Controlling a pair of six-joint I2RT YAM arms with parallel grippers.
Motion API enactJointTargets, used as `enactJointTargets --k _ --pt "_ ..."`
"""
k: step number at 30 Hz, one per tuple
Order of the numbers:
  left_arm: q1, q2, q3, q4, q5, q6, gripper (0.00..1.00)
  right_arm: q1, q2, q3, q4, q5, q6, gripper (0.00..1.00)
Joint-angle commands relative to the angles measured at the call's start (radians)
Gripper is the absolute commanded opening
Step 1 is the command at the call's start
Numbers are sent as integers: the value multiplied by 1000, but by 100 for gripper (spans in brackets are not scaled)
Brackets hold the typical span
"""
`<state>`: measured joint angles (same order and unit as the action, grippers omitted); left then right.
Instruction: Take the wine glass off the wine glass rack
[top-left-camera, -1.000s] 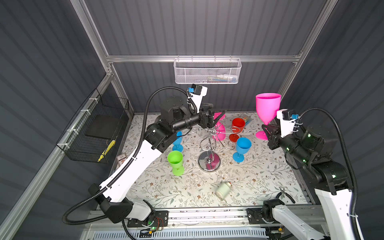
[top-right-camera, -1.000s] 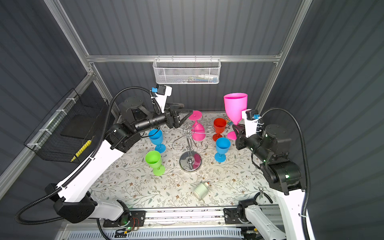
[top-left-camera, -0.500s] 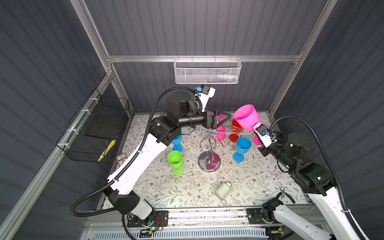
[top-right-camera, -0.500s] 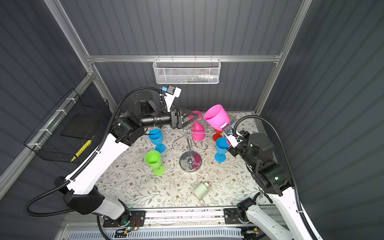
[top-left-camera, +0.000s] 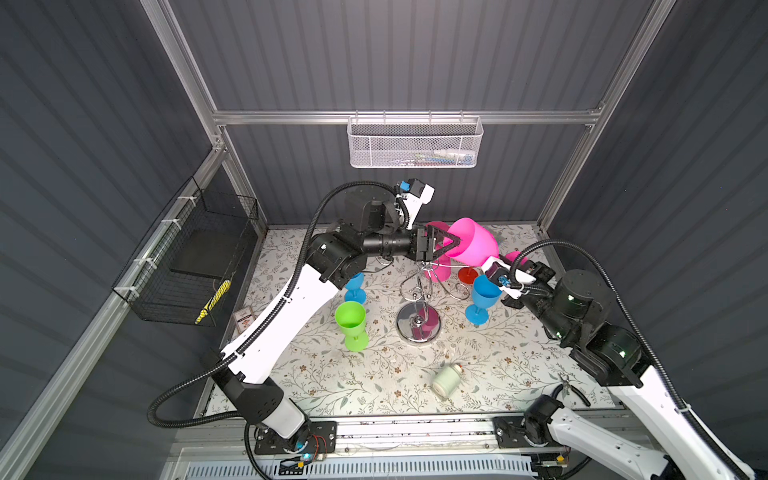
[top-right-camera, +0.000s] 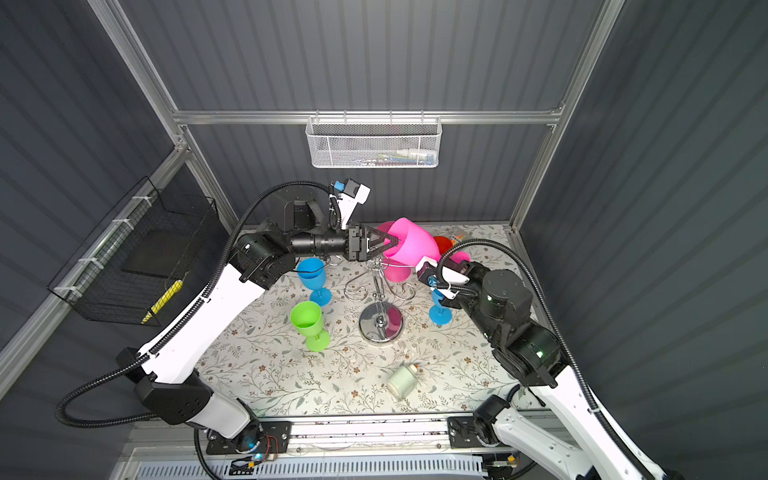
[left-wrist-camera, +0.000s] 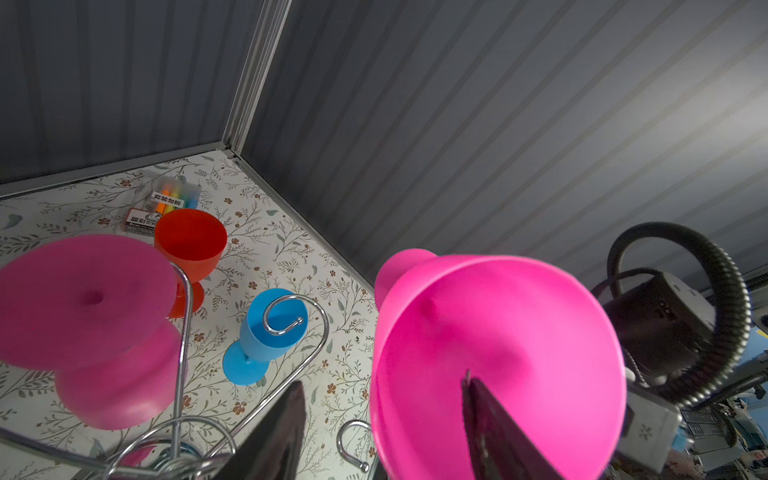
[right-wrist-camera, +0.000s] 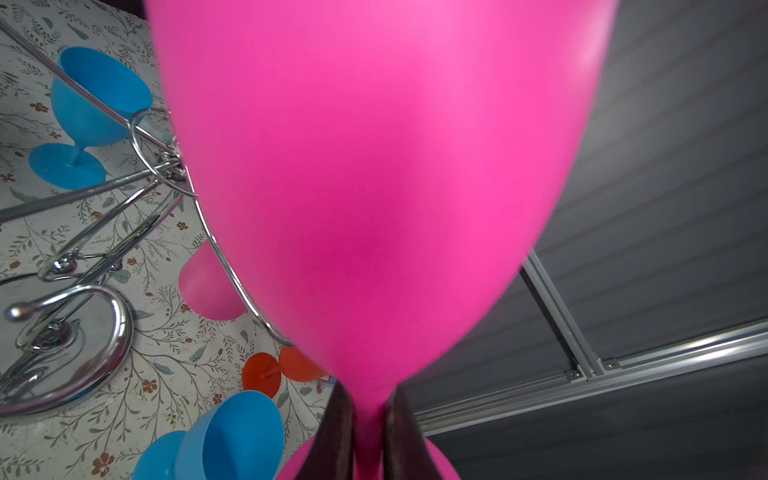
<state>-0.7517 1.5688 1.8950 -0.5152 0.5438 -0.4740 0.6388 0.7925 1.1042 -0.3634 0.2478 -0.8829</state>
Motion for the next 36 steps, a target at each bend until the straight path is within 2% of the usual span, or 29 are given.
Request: enactJointTargets --k 1,6,18,22,29,36 --pt "2 -6 -8 -20 12 1 57 28 -1 -7 54 56 -71 0" --pt "2 -1 -11 -20 18 -6 46 57 4 -8 66 86 -106 0" --pt "2 -16 -35 -2 37 -6 8 78 3 -5 74 105 -120 0" --pt "2 -22 -45 13 41 -14 1 87 4 -1 69 112 -122 0" --pt "2 -36 -57 53 42 -36 0 100 7 2 66 130 -129 2" --pt "2 -101 -125 172 -21 -65 0 110 -9 -12 101 160 -138 79"
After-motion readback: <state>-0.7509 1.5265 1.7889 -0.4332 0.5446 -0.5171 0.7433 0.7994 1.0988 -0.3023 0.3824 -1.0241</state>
